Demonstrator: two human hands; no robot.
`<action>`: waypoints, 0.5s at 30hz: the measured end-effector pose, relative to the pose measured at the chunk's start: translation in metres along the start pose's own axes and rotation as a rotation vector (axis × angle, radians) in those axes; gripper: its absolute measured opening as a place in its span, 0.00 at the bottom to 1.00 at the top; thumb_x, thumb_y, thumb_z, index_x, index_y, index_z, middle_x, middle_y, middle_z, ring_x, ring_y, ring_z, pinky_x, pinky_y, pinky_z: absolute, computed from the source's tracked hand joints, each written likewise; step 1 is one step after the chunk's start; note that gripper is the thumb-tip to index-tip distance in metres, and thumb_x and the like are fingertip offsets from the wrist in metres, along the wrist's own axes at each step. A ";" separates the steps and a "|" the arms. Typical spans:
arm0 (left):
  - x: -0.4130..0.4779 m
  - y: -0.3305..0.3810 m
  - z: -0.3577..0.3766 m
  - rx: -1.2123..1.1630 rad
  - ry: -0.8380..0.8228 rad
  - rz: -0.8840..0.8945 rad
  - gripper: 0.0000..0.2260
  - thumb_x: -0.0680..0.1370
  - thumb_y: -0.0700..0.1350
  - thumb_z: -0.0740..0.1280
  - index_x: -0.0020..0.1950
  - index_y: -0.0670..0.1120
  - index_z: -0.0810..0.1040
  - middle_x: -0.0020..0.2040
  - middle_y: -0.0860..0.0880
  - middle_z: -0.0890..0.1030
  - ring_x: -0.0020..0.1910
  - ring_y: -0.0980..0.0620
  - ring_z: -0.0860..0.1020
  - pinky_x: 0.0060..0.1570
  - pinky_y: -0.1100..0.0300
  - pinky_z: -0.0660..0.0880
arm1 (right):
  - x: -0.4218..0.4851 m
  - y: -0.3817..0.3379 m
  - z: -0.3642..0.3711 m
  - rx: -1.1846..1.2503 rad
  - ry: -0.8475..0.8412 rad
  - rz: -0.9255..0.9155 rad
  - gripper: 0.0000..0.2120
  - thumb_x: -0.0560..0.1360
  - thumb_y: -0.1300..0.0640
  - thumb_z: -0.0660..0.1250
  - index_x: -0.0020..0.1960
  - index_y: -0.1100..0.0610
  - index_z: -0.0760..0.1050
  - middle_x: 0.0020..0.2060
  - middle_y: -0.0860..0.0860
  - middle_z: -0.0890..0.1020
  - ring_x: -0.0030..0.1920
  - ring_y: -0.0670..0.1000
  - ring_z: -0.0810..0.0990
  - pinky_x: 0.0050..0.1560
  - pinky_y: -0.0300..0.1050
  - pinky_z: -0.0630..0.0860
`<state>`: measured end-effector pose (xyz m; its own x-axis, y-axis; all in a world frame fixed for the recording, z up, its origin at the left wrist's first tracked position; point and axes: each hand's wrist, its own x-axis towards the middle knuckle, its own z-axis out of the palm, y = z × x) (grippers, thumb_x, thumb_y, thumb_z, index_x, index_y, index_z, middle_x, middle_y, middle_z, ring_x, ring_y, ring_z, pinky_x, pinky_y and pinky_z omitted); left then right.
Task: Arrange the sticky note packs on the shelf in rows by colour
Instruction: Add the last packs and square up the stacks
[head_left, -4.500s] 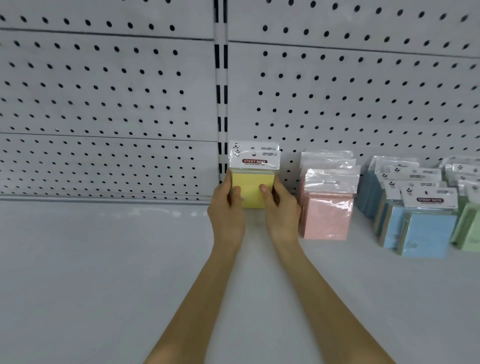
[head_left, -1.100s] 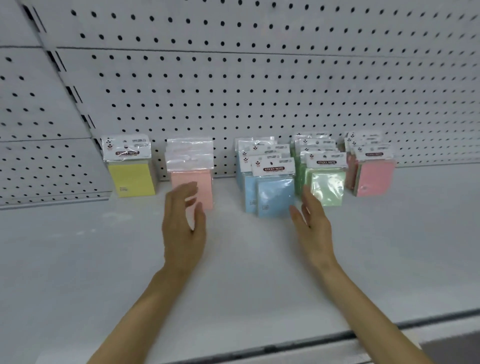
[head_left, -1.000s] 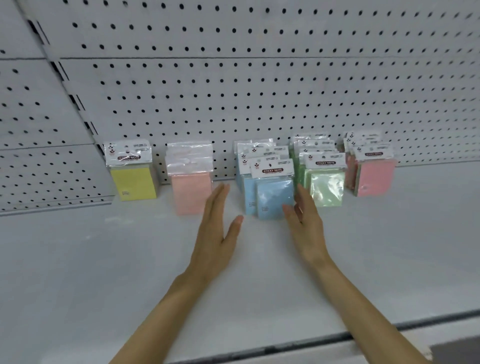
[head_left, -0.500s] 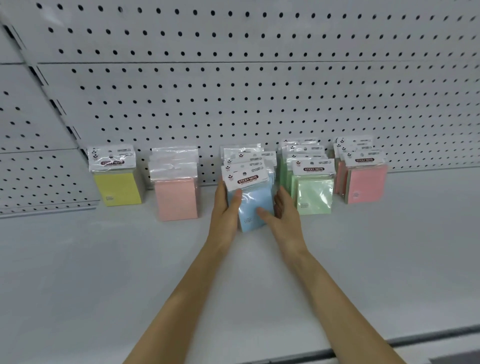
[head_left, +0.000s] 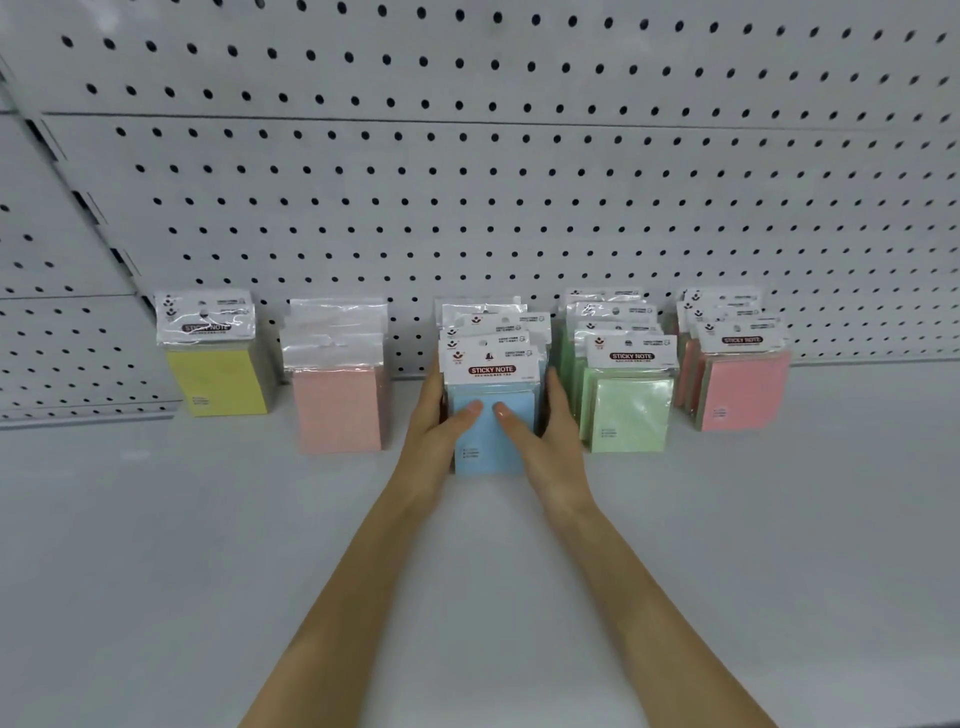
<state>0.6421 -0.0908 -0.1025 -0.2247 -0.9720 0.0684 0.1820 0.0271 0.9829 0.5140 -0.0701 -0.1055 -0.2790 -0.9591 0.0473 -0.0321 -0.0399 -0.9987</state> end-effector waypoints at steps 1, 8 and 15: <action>0.000 0.000 -0.002 0.017 -0.023 0.014 0.27 0.75 0.42 0.66 0.73 0.50 0.64 0.67 0.49 0.75 0.64 0.49 0.75 0.59 0.50 0.75 | 0.001 0.001 -0.001 -0.005 -0.006 -0.003 0.36 0.72 0.53 0.72 0.75 0.51 0.58 0.66 0.47 0.74 0.64 0.45 0.74 0.64 0.50 0.73; 0.004 -0.003 -0.011 0.154 -0.033 0.095 0.23 0.77 0.42 0.65 0.72 0.49 0.67 0.67 0.49 0.75 0.65 0.52 0.74 0.61 0.52 0.75 | 0.008 -0.006 -0.016 -0.075 -0.186 -0.020 0.28 0.72 0.59 0.72 0.69 0.52 0.67 0.60 0.46 0.79 0.57 0.41 0.79 0.54 0.39 0.77; 0.006 -0.005 -0.009 0.155 0.006 0.153 0.25 0.76 0.46 0.66 0.73 0.52 0.65 0.70 0.48 0.72 0.70 0.49 0.70 0.67 0.42 0.68 | 0.011 -0.005 -0.015 -0.148 -0.199 -0.097 0.30 0.70 0.66 0.72 0.69 0.53 0.66 0.60 0.45 0.78 0.60 0.42 0.76 0.58 0.40 0.75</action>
<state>0.6481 -0.0990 -0.1082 -0.1995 -0.9552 0.2184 0.0644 0.2096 0.9757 0.4971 -0.0764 -0.0996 -0.0744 -0.9896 0.1231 -0.1937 -0.1068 -0.9752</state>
